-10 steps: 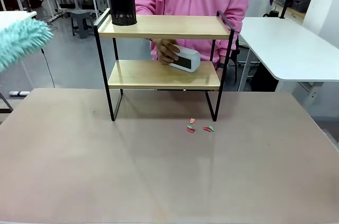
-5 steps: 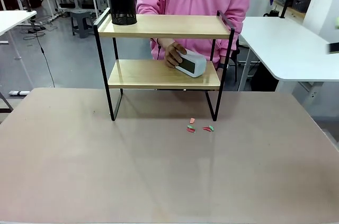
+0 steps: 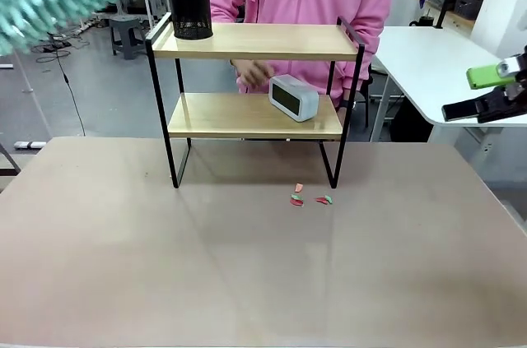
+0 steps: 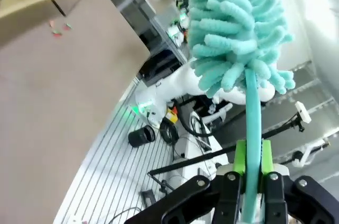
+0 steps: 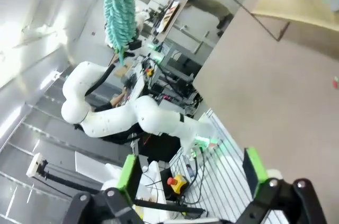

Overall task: Clean the shelf.
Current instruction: Hand the Duster back to the human.

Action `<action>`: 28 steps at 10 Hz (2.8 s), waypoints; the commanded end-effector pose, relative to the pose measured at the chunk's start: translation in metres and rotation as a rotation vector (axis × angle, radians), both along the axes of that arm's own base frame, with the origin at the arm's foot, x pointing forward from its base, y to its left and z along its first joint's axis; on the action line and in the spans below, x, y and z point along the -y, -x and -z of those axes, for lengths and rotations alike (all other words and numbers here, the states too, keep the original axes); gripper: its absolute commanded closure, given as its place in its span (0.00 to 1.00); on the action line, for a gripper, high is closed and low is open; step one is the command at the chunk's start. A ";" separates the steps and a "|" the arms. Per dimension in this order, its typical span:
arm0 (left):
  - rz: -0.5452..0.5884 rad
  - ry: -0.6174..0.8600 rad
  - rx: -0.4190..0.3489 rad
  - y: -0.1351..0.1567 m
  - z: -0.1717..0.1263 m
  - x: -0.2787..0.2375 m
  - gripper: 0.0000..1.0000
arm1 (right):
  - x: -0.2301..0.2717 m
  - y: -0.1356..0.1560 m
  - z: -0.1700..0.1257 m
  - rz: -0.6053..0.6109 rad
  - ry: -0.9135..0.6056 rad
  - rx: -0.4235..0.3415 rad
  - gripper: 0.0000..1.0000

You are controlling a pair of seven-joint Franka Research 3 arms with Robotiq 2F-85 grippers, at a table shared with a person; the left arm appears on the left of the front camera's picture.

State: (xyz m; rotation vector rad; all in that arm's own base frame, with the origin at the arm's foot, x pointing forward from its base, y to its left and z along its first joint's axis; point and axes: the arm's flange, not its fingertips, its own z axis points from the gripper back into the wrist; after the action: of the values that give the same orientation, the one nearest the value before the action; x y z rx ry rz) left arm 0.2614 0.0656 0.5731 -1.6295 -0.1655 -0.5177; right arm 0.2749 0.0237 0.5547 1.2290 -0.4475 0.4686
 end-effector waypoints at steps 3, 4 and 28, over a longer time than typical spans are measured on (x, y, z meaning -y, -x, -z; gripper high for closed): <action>-0.054 0.025 0.021 0.007 -0.004 -0.017 0.88 | 0.005 -0.001 -0.001 0.024 0.007 0.001 0.00; 0.026 0.029 0.039 0.008 -0.009 0.002 0.88 | -0.005 -0.013 -0.003 -0.053 -0.014 0.012 0.00; 0.667 -0.440 0.179 -0.022 0.034 0.228 0.88 | -0.175 -0.011 0.028 -0.689 0.124 -0.254 0.00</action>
State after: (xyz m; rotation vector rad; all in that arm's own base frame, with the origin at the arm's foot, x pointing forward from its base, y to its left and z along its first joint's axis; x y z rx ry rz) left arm 0.2830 -0.1598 0.5401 -1.1453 0.3731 -1.1187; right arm 0.2824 0.1995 0.5254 1.2778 0.2357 0.8523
